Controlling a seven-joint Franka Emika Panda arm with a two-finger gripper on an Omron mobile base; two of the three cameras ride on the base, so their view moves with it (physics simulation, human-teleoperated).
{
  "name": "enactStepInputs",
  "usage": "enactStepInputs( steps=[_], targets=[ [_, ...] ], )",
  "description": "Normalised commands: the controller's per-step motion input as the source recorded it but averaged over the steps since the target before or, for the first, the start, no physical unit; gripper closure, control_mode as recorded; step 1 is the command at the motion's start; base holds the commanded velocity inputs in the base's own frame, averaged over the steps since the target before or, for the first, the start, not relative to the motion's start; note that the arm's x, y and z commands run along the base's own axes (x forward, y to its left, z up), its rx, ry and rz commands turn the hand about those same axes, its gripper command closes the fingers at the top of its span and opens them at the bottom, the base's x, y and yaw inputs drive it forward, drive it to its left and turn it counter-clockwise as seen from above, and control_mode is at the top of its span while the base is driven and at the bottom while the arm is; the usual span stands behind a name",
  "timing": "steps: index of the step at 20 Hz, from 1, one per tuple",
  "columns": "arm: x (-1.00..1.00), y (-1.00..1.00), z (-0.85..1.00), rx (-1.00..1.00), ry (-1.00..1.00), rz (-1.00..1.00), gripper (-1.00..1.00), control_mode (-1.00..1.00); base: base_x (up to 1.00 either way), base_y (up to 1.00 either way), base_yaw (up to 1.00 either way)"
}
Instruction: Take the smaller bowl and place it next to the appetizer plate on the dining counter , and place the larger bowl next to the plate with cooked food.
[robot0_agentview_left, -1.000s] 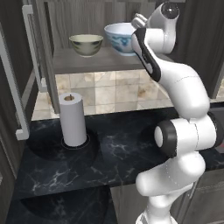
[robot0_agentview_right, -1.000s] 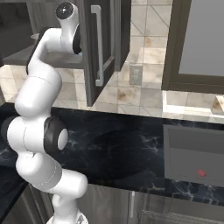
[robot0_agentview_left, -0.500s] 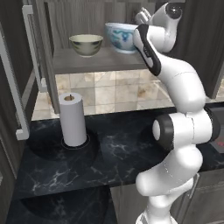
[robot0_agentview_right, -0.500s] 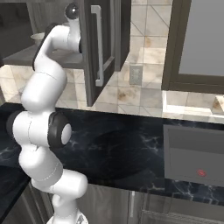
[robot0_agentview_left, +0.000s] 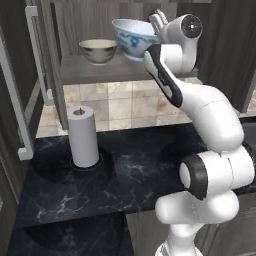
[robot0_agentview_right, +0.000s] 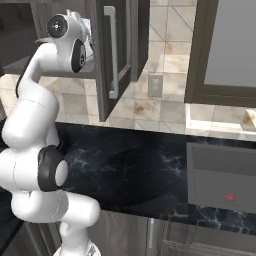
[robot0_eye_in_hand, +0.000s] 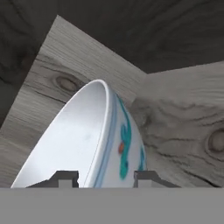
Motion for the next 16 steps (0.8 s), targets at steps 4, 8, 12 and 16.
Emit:
enactStepInputs(
  steps=[4,8,12,16],
  targets=[
    [-0.96,0.71,-0.07,0.02,-0.13,-0.08,1.00,-1.00,0.00,0.00,0.00],
    [-1.00,0.00,0.00,0.07,-0.16,-0.14,1.00,-1.00,0.00,0.00,0.00],
    [-1.00,0.00,-0.04,0.02,-0.06,-0.31,1.00,-1.00,0.00,0.00,0.00],
    [-1.00,-0.02,-0.36,0.00,-0.01,-0.33,1.00,-1.00,0.00,0.00,0.00]
  ],
)
